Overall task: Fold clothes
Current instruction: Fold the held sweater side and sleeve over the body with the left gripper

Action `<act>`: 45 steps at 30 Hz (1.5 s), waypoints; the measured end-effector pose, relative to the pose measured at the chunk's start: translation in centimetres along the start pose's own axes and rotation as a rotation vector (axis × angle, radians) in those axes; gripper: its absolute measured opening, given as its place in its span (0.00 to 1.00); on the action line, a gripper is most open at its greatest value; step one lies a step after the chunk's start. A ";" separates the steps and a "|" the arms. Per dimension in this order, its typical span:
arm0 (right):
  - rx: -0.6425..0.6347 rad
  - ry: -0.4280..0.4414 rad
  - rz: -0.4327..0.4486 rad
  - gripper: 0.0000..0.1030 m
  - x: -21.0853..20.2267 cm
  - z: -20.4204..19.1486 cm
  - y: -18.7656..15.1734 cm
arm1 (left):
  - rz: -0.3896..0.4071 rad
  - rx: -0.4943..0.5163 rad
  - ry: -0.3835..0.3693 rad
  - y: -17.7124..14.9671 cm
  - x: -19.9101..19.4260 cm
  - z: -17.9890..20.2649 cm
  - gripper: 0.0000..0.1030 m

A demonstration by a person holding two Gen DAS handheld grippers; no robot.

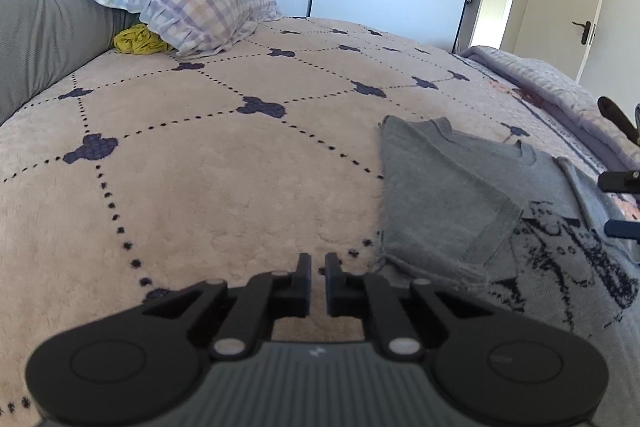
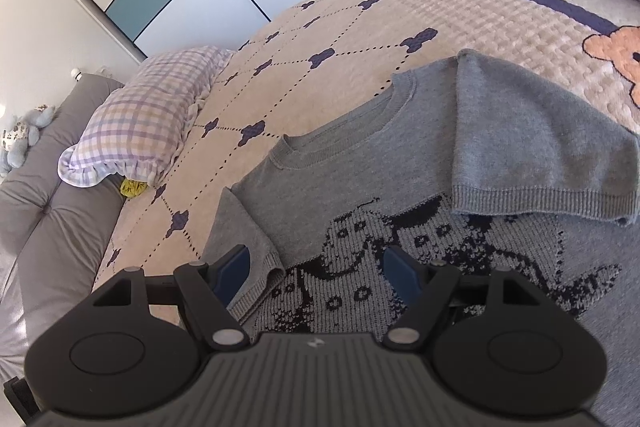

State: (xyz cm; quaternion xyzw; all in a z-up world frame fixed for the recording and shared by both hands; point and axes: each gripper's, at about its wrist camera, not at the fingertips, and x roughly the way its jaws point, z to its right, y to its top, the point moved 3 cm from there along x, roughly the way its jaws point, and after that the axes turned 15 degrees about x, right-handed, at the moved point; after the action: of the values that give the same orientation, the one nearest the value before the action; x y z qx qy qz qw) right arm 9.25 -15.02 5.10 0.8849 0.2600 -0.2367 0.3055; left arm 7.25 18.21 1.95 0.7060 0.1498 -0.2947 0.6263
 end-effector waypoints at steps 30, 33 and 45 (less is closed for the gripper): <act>0.032 -0.002 0.012 0.76 -0.4 0.7 0.6 | -0.053 0.111 -0.032 1.6 3.5 6.5 0.14; 0.032 -0.002 0.011 0.76 -0.4 0.6 0.5 | -0.059 0.138 -0.011 1.9 3.1 7.0 0.14; 0.000 -0.046 -0.006 0.76 0.0 0.5 0.1 | -0.066 0.176 0.025 0.2 0.5 7.2 0.14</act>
State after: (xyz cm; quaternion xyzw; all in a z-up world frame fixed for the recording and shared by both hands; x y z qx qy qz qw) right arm 9.21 -15.39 4.78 0.8784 0.2557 -0.2578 0.3107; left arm 6.12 11.10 1.54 0.7566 0.1544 -0.3182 0.5499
